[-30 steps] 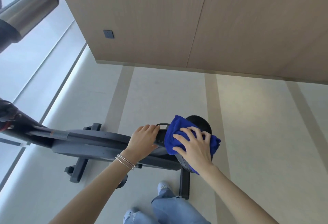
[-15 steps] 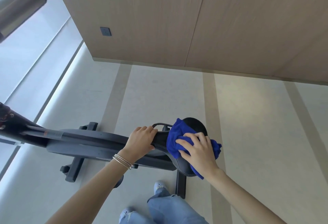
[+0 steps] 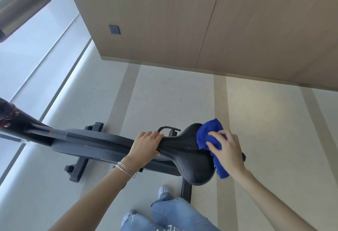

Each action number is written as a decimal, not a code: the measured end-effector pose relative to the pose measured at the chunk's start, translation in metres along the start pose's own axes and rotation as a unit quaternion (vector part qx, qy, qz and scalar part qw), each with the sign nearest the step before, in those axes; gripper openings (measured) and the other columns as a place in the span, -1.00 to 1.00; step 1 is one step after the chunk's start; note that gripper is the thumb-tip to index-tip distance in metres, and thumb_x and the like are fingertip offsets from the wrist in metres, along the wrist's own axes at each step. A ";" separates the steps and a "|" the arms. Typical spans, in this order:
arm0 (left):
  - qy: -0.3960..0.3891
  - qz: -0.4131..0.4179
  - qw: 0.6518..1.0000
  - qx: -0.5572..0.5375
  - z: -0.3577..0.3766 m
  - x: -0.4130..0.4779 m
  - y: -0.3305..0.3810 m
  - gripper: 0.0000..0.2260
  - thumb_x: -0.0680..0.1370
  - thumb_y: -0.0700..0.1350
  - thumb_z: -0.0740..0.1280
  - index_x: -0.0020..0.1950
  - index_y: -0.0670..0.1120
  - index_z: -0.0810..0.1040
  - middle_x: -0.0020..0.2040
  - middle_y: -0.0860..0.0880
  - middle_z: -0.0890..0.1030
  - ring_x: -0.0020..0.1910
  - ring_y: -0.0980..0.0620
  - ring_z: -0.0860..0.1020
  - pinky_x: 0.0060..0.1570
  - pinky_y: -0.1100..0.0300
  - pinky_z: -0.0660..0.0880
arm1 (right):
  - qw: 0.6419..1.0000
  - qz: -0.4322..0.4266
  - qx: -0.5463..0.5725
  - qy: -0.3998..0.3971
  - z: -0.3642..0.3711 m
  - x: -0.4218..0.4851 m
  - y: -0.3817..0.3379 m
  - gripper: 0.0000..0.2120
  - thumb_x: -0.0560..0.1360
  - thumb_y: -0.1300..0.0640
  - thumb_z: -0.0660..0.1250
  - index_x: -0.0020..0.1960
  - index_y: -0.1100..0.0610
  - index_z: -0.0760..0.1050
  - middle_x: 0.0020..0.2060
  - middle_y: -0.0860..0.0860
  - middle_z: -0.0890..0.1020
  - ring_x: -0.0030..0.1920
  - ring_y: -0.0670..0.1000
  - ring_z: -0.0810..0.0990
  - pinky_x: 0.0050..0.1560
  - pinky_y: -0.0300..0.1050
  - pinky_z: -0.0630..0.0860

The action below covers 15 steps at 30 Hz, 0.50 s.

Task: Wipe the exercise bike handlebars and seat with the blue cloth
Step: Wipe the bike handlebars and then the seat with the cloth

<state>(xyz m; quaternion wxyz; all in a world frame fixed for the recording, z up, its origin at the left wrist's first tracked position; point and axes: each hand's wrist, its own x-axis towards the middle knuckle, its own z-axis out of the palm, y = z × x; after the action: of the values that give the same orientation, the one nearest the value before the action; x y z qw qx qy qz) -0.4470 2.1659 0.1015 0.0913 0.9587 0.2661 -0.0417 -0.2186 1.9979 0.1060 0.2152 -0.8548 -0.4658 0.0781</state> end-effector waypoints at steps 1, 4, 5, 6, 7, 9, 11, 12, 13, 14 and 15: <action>0.000 -0.001 1.000 -0.004 0.001 0.000 0.000 -0.44 0.03 -0.04 0.62 -0.02 -0.09 0.59 -0.24 -0.01 0.62 -0.34 -0.04 0.59 -0.32 0.13 0.56 | 0.999 -0.027 -0.022 0.021 0.003 -0.014 0.000 -0.72 0.37 0.09 0.47 0.06 0.01 0.58 -0.02 0.05 0.56 -0.07 0.13 0.46 -0.08 0.04 0.53; -0.012 -0.005 1.000 -0.011 0.001 0.001 -0.001 -0.45 0.06 -0.05 0.63 0.00 -0.10 0.59 -0.22 -0.03 0.62 -0.32 -0.06 0.59 -0.28 0.10 0.56 | 0.988 -0.124 -0.076 0.055 0.015 -0.027 -0.010 -0.75 0.33 0.06 0.43 0.01 -0.02 0.59 -0.05 0.03 0.59 -0.10 0.10 0.45 -0.16 -0.02 0.51; -0.015 -0.009 1.000 -0.012 0.001 0.001 0.000 -0.44 0.06 -0.05 0.63 0.00 -0.10 0.59 -0.22 -0.03 0.62 -0.32 -0.06 0.59 -0.27 0.10 0.55 | 0.984 -0.147 -0.086 0.050 0.017 -0.022 -0.015 -0.75 0.32 0.04 0.43 0.00 -0.04 0.59 -0.05 0.01 0.59 -0.10 0.09 0.44 -0.18 -0.01 0.51; -0.017 -0.014 1.000 -0.014 0.000 0.002 0.000 -0.44 0.06 -0.05 0.63 0.01 -0.10 0.59 -0.22 -0.03 0.62 -0.32 -0.06 0.59 -0.27 0.11 0.55 | 0.981 -0.164 -0.098 0.037 0.019 -0.013 -0.019 -0.75 0.32 0.03 0.44 0.00 -0.06 0.57 -0.04 0.00 0.60 -0.09 0.09 0.43 -0.21 -0.01 0.50; -0.016 -0.019 1.000 -0.016 0.000 0.001 0.001 -0.43 0.05 -0.05 0.64 0.01 -0.09 0.60 -0.22 -0.03 0.63 -0.32 -0.06 0.59 -0.27 0.11 0.55 | 0.978 -0.176 -0.109 0.021 0.020 -0.002 -0.023 -0.74 0.31 0.02 0.45 -0.01 -0.07 0.57 -0.04 -0.01 0.59 -0.08 0.09 0.42 -0.23 0.00 0.50; -0.014 -0.029 0.999 -0.018 0.000 0.000 0.002 -0.42 0.04 -0.05 0.64 0.01 -0.08 0.60 -0.21 -0.02 0.63 -0.31 -0.05 0.60 -0.26 0.12 0.55 | 0.979 -0.169 -0.112 -0.021 0.020 0.023 -0.032 -0.73 0.32 0.00 0.46 0.01 -0.07 0.57 -0.03 -0.02 0.59 -0.06 0.12 0.46 -0.21 0.03 0.50; -0.023 -0.032 0.999 -0.029 0.000 -0.001 0.002 -0.43 0.11 -0.06 0.62 0.08 -0.09 0.59 -0.14 -0.04 0.64 -0.23 -0.09 0.61 -0.18 0.07 0.54 | 0.985 -0.133 -0.085 -0.070 0.017 0.047 -0.039 -0.74 0.37 -0.02 0.42 0.06 -0.05 0.57 0.01 -0.02 0.57 -0.01 0.16 0.47 -0.07 0.07 0.47; -0.025 -0.034 0.999 -0.035 0.000 -0.001 0.003 -0.45 0.18 -0.07 0.60 0.13 -0.09 0.57 -0.08 -0.05 0.64 -0.16 -0.11 0.61 -0.11 0.05 0.52 | 0.987 -0.114 -0.066 -0.095 0.015 0.058 -0.040 -0.73 0.40 -0.03 0.39 0.09 -0.06 0.56 0.03 -0.02 0.56 0.03 0.16 0.46 0.00 0.06 0.44; -0.021 -0.037 0.998 -0.035 0.000 0.000 0.003 -0.46 0.24 -0.06 0.57 0.18 -0.09 0.54 -0.02 -0.06 0.63 -0.09 -0.12 0.60 -0.04 0.03 0.50 | 0.988 -0.099 -0.052 -0.111 0.014 0.067 -0.039 -0.73 0.42 -0.05 0.37 0.11 -0.06 0.55 0.05 -0.02 0.56 0.06 0.16 0.45 0.05 0.05 0.42; -0.019 -0.039 0.999 -0.033 0.000 0.001 0.003 -0.47 0.29 -0.06 0.54 0.22 -0.08 0.51 0.03 -0.06 0.61 -0.03 -0.12 0.58 0.02 0.03 0.47 | 0.988 -0.088 -0.040 -0.119 0.013 0.073 -0.036 -0.72 0.43 -0.06 0.36 0.12 -0.07 0.55 0.05 -0.03 0.56 0.06 0.14 0.45 0.07 0.05 0.42; -0.020 -0.042 0.998 -0.032 -0.001 0.001 0.004 -0.47 0.32 -0.05 0.52 0.25 -0.08 0.48 0.07 -0.06 0.60 0.02 -0.12 0.56 0.06 0.04 0.44 | 0.990 -0.076 -0.026 -0.120 0.013 0.075 -0.031 -0.71 0.42 -0.06 0.36 0.13 -0.07 0.55 0.04 -0.03 0.56 0.06 0.14 0.46 0.07 0.05 0.43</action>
<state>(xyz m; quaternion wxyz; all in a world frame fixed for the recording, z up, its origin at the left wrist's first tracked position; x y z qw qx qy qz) -0.4443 2.1631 0.1026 0.1255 0.9423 0.3053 -0.0562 -0.2046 2.0787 0.1133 0.1406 -0.8066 -0.5538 0.1511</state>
